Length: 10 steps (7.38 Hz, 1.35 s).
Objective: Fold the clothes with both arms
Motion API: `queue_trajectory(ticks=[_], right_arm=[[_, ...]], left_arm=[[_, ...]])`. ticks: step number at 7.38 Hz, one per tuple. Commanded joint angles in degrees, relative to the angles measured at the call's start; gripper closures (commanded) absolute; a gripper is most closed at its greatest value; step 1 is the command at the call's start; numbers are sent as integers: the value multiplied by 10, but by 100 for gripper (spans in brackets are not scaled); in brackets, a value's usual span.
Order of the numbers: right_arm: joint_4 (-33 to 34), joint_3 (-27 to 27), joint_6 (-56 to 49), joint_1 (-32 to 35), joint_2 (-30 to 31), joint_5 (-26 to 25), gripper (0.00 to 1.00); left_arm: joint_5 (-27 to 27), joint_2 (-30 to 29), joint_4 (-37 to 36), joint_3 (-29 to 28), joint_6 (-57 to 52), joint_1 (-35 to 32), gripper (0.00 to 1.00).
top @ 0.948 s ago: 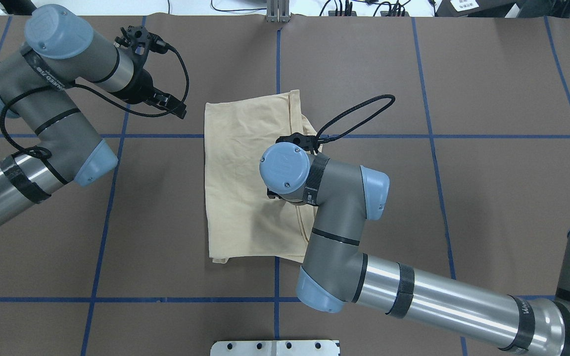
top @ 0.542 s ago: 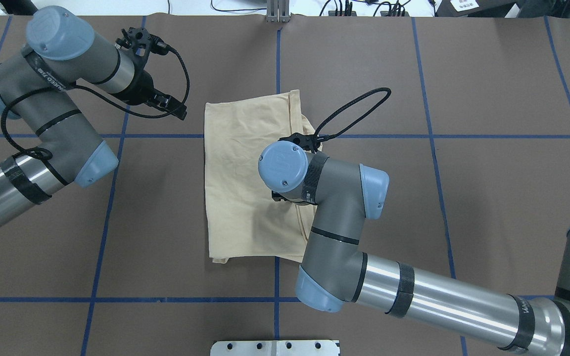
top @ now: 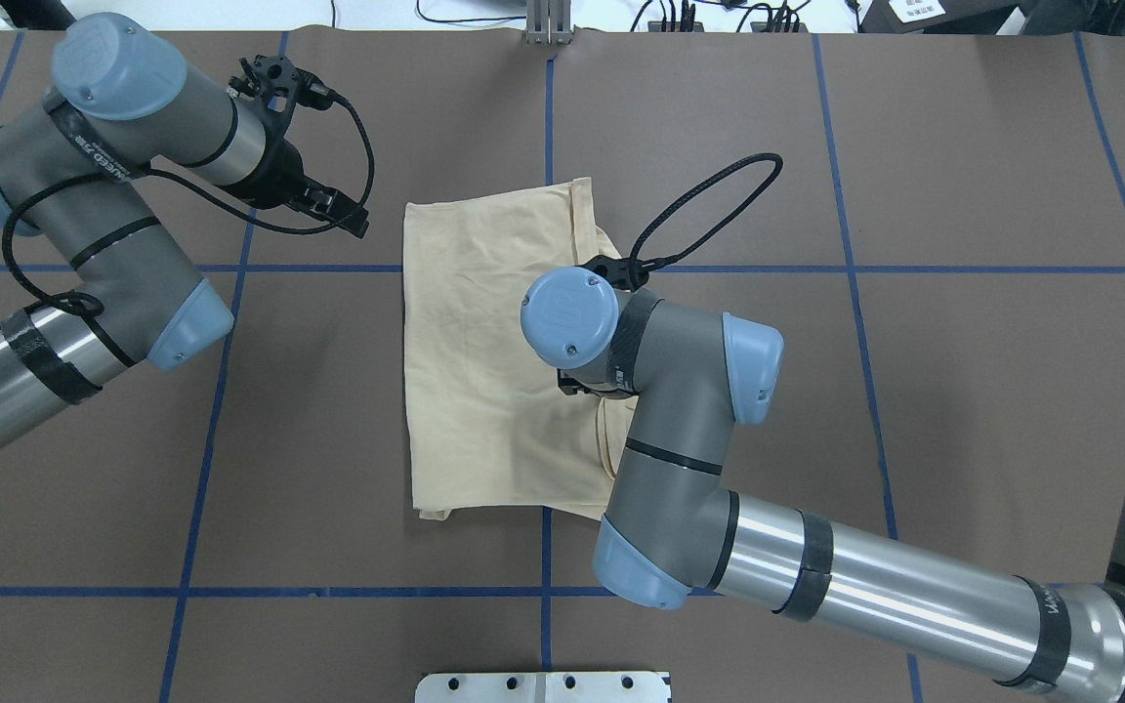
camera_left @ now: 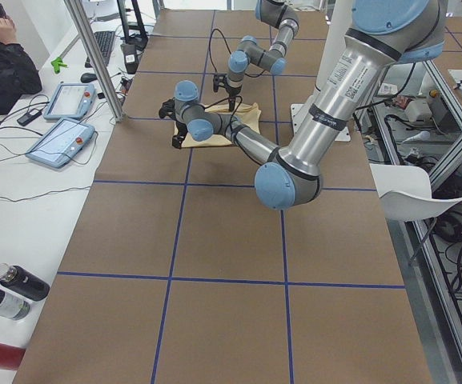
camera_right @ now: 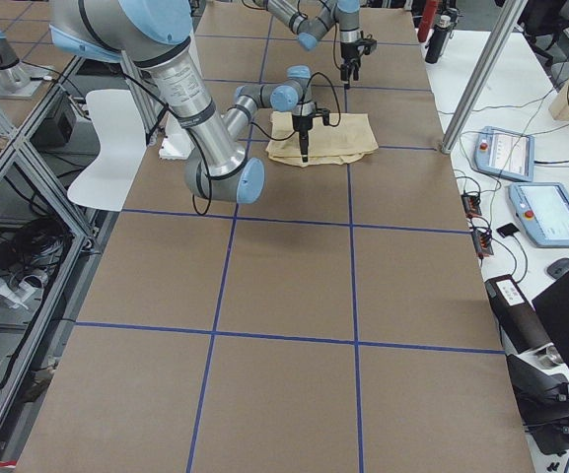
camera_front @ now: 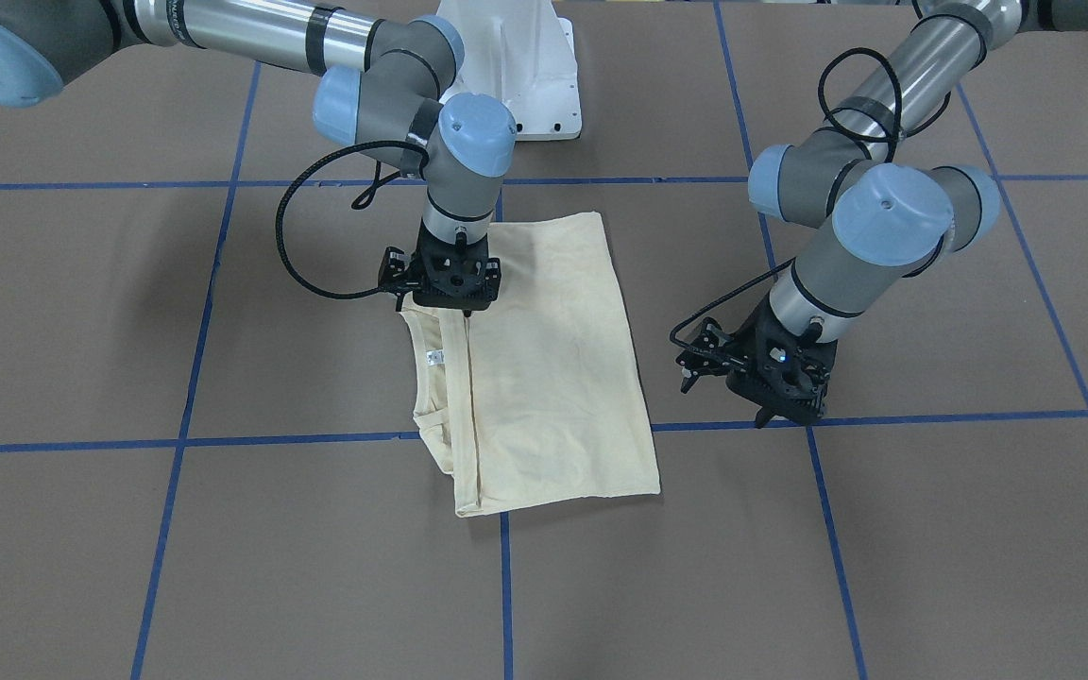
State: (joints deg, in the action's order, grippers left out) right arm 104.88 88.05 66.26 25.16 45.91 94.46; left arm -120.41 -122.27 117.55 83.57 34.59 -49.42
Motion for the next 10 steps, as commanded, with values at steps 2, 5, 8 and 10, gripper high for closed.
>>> queue_trajectory(ticks=[2, 5, 8, 10], right_arm=[[55, 125, -46, 9, 134, -5, 0], [41, 162, -70, 31, 143, -1, 0], [-138, 86, 3, 46, 88, 24, 0], [-161, -27, -9, 44, 12, 47, 0]], left_arm=[[0, 0, 1, 4, 1, -1, 0], [0, 0, 0, 5, 1, -1, 0], [-1, 0, 0, 3, 1, 0, 0], [-1, 0, 1, 1, 0, 3, 0]])
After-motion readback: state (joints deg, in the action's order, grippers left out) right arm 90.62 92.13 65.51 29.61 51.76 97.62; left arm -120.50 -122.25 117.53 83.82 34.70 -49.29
